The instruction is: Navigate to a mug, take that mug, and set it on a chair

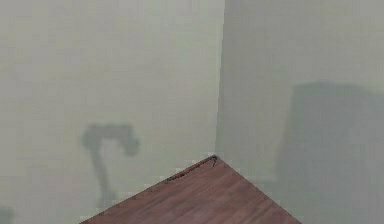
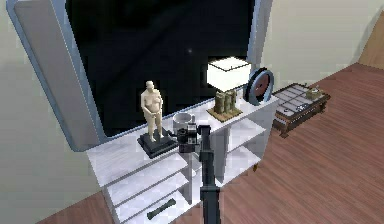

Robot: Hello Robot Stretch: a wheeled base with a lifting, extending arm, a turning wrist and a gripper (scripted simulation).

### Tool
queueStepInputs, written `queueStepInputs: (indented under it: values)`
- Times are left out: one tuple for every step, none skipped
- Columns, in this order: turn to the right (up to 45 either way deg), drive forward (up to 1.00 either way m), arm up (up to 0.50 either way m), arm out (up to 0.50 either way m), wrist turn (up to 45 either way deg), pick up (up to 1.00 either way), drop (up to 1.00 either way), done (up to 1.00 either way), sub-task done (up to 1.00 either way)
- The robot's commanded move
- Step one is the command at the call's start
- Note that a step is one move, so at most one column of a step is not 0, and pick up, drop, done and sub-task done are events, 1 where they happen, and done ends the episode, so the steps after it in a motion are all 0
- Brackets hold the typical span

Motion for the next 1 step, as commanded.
queueStepInputs:
  values:
    - [0.0, 0.00, 0.00, 0.00, 0.0, 1.00, 0.00, 0.00, 0.00]
